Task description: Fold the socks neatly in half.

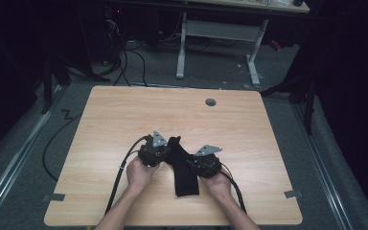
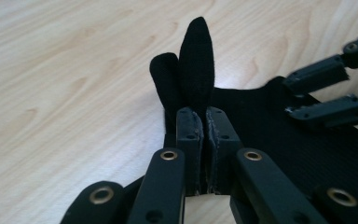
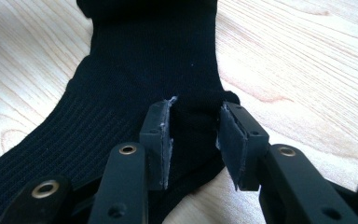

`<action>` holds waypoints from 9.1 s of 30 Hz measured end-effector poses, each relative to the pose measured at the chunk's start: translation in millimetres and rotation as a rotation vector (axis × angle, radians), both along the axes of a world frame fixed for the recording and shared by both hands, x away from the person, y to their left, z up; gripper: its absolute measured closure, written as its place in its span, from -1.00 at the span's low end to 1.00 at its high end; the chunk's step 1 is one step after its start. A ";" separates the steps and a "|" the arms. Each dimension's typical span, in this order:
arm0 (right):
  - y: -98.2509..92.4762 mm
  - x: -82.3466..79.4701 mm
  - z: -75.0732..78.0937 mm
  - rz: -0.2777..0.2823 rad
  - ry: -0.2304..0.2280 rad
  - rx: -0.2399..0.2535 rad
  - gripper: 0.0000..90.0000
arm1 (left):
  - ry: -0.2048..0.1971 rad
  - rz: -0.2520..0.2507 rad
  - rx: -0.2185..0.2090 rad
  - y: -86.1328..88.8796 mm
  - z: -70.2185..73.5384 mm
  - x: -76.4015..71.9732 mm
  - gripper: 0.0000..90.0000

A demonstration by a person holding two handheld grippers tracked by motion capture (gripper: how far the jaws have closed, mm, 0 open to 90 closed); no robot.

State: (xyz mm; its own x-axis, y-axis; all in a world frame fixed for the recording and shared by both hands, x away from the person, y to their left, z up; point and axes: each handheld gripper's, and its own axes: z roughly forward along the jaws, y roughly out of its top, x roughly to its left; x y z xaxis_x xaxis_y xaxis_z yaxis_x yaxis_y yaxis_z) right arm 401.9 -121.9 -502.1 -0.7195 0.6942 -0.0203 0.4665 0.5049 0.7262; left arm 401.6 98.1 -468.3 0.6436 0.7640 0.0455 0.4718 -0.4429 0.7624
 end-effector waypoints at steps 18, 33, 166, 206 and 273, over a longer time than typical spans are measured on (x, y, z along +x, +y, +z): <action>-6.5 -1.9 11.2 0.013 0.027 0.044 0.59 | 0.052 -0.047 -0.020 -12.3 -14.4 -7.8 0.51; 17.3 12.3 41.0 0.051 -0.032 0.070 0.90 | 0.068 -0.034 -0.076 -8.7 -11.2 -5.7 0.54; 31.5 4.5 15.1 0.108 0.050 0.059 0.94 | -0.020 -0.162 -0.048 0.7 15.7 -11.3 0.84; 15.8 -27.7 -3.4 0.041 0.019 0.029 0.18 | -0.054 -0.140 0.037 -3.4 2.1 -7.1 0.85; 0.9 -38.0 19.8 0.041 0.015 0.089 0.20 | -0.010 -0.214 0.015 -4.9 -25.2 -46.5 0.83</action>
State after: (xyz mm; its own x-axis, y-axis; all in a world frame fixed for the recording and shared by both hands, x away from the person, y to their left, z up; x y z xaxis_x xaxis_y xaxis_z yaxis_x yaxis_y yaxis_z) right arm 363.9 -121.0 -482.2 -0.7469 0.6629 0.0512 0.4580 0.4571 0.7624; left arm 355.1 93.2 -493.5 0.7903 0.6094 0.0630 0.3586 -0.5436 0.7589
